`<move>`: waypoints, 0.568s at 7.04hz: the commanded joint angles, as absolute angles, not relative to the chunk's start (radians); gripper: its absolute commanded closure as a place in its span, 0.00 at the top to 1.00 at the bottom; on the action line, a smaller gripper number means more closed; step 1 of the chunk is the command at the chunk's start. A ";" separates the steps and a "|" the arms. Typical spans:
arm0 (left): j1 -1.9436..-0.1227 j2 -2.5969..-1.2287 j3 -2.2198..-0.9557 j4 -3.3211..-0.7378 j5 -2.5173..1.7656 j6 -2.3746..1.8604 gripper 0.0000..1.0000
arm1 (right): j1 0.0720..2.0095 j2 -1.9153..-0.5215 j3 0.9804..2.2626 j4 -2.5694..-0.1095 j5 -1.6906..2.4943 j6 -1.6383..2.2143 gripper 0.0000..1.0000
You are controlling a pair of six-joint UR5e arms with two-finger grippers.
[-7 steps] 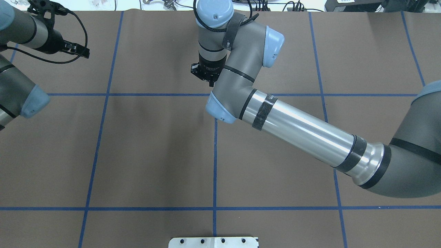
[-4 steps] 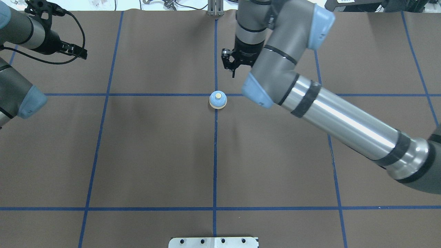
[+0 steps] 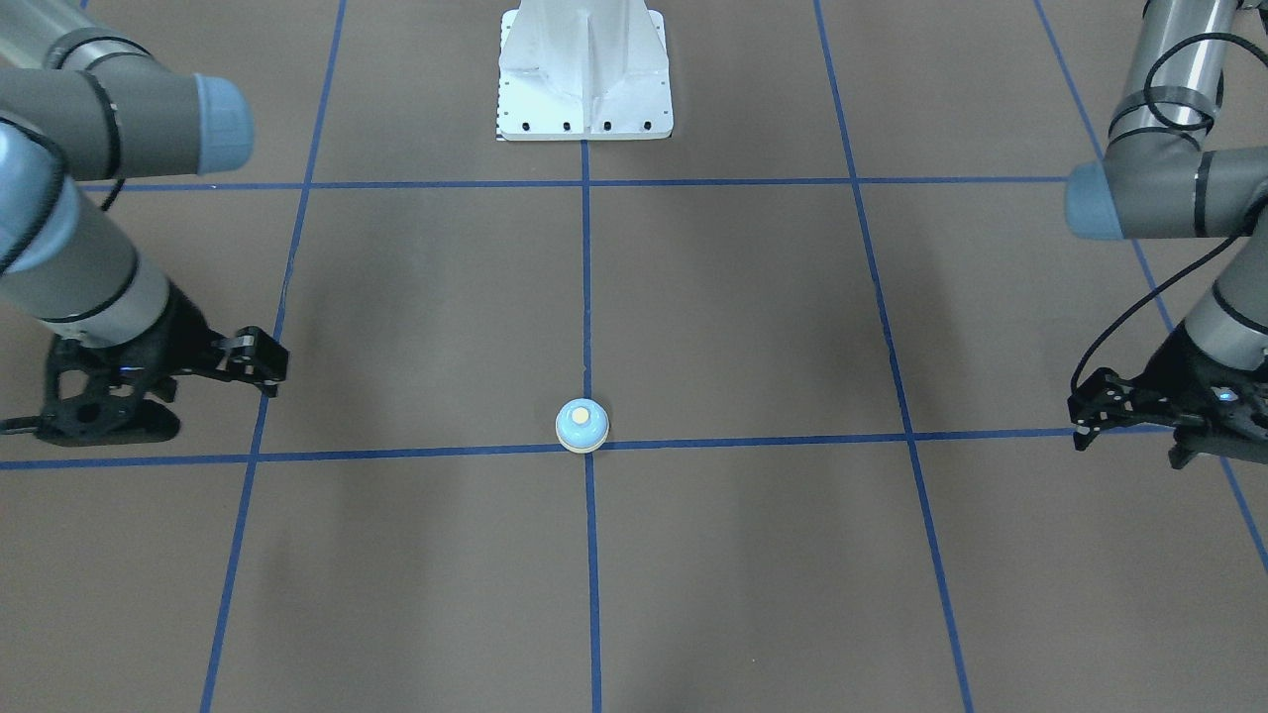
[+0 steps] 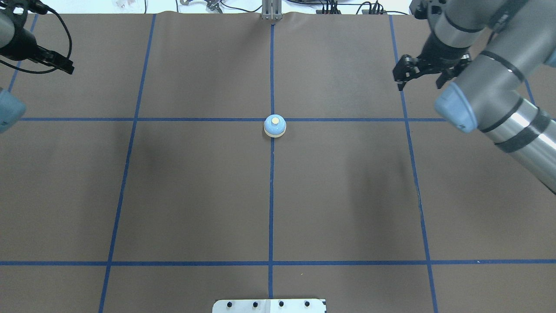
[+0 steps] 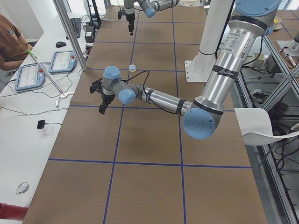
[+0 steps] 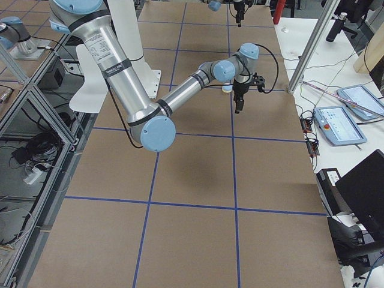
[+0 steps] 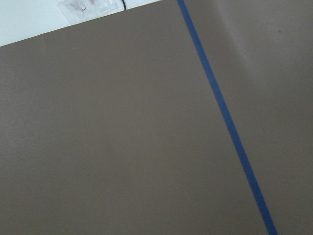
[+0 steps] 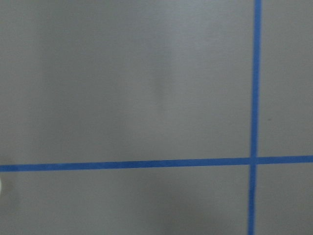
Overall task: Place and press bell with both arms
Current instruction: 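Lift the right gripper off the bell and retract it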
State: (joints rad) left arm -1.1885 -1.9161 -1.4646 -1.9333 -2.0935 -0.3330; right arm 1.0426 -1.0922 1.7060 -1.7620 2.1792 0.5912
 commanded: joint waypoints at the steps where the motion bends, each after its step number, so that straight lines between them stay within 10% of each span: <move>1: -1.337 -1.872 -1.462 -1.795 -2.150 -0.069 1.00 | 1.214 -1.332 1.794 -1.752 2.210 0.279 1.00; 4: -1.518 -1.748 -1.460 -1.793 -2.243 0.162 1.00 | 1.489 -1.541 1.760 -1.724 2.260 -0.186 1.00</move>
